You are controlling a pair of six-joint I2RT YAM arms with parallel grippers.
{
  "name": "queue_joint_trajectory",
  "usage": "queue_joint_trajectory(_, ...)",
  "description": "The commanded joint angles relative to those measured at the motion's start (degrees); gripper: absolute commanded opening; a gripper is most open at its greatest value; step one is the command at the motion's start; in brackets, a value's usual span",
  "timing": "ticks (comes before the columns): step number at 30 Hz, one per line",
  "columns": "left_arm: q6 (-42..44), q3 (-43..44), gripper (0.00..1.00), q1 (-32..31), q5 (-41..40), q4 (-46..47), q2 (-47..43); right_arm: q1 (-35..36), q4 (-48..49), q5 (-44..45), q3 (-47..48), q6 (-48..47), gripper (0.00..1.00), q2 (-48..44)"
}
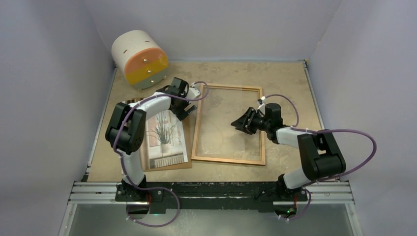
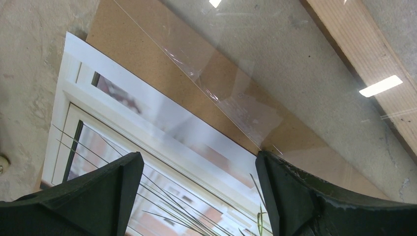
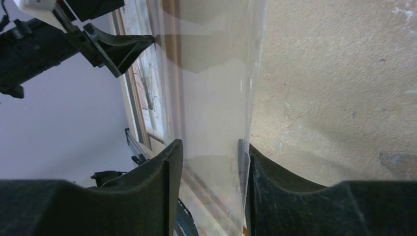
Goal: Put the photo into the frame
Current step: Adjust the photo frame item on the photo frame.
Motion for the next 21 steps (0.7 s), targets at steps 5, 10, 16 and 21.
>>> queue_joint_trajectory(5, -0.24, 1.45, 0.90, -1.58, 2.09, -0.16, 2.81, 0.82, 7.16, -3.98, 2.63, 1.23, 0.46, 3.69)
queue_joint_trajectory(10, 0.17, 3.34, 0.91, -1.58, 1.96, -1.97, 2.43, 0.82, -1.42, -1.63, 4.43, -2.77, 0.13, 1.02)
queue_joint_trajectory(16, 0.58, 8.92, 0.98, -1.28, 3.33, -6.20, 1.17, 0.50, -17.15, 6.79, 6.27, -9.52, 0.00, -5.35)
queue_joint_trajectory(21, 0.18, 12.35, 1.00, -1.14, 2.74, -6.92, 0.96, 0.30, -21.57, 10.62, 4.16, -10.24, 0.00, -9.65)
